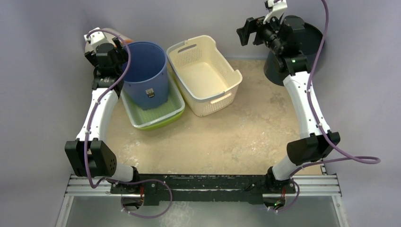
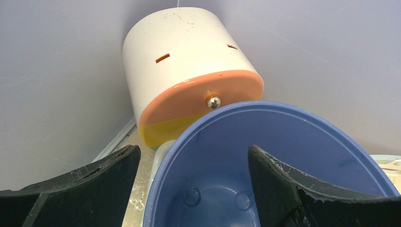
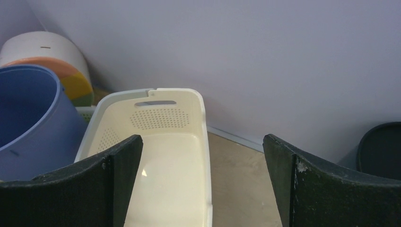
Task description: Turn the large container upside down
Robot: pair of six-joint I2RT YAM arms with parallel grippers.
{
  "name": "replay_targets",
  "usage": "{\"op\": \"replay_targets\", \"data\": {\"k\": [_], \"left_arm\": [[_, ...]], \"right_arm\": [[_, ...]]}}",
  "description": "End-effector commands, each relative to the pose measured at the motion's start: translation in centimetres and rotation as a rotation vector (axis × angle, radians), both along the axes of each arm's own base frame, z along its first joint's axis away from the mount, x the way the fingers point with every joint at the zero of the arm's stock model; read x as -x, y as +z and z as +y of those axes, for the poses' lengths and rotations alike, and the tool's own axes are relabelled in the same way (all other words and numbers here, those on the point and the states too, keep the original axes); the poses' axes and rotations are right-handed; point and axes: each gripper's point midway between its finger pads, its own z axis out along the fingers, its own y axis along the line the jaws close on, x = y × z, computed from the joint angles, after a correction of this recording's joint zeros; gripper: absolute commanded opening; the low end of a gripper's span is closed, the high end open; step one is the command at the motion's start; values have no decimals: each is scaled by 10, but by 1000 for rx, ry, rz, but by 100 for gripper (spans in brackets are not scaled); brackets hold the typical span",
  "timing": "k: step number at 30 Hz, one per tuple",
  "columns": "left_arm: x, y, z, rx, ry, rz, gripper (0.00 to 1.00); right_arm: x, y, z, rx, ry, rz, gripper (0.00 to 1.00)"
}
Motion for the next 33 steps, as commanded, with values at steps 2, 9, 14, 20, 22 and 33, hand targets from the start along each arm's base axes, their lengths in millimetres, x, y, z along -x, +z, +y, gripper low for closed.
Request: {"op": "replay_targets", "data": {"k": [2,9,14,20,22,33], "left_arm": [[1,26,3,-4,7,-70,83],[2,21,3,10,12,-67,83],[2,14,1,24,7,-61,82],[3,12,0,35,4,-64,82],[3,11,0,36,3,-62,82],[9,8,0,34,7,-49,82]], "right_arm": [[2,5,17,52,22,-28,100],[26,-67,107,191,250,157,99],[64,-101,157,281,417,204,97],[93,-151,180,339,545,319,91],[98,-168,184,347,568,361,90],[105,-228,197,385,620,480,86]]}}
